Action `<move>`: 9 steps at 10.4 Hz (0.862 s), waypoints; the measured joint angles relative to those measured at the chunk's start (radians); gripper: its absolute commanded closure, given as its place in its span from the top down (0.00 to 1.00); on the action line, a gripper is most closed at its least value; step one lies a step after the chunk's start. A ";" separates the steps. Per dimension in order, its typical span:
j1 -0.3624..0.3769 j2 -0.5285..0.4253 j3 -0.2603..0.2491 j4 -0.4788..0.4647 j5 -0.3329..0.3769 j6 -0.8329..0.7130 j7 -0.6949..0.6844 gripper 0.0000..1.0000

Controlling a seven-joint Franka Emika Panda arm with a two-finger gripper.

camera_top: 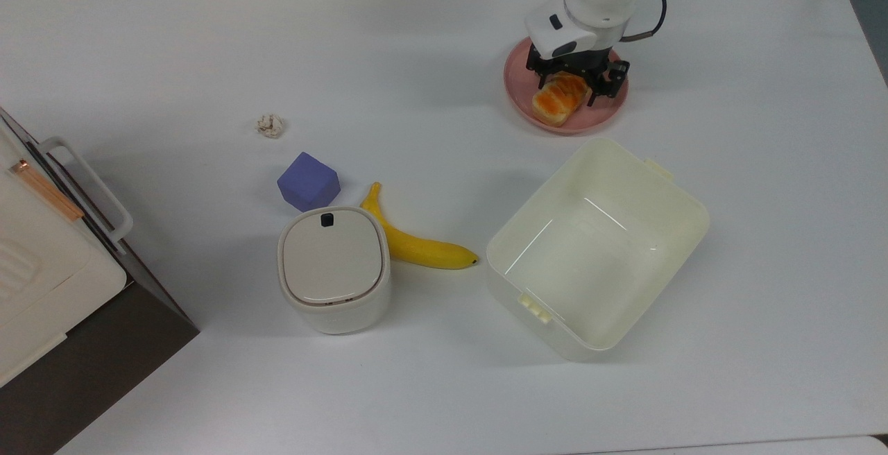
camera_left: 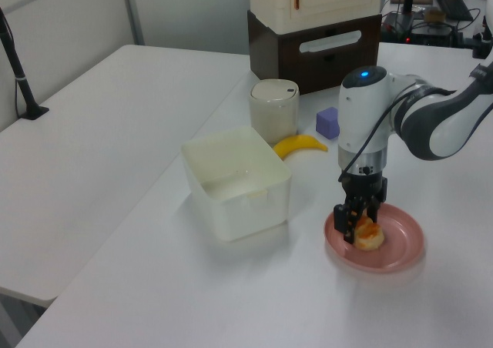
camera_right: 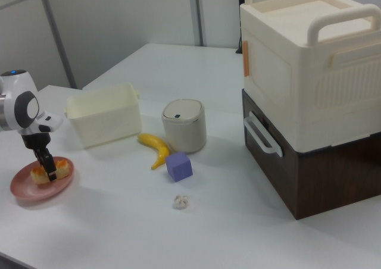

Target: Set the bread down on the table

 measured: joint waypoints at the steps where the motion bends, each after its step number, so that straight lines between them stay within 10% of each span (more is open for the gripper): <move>1: 0.000 0.007 0.000 0.000 -0.009 0.000 0.005 0.50; 4: -0.047 -0.050 -0.001 0.016 -0.013 -0.067 -0.065 0.55; 6: -0.109 -0.115 -0.023 0.047 -0.013 -0.159 -0.211 0.81; 9: -0.129 -0.110 -0.190 0.045 -0.020 -0.168 -0.384 1.00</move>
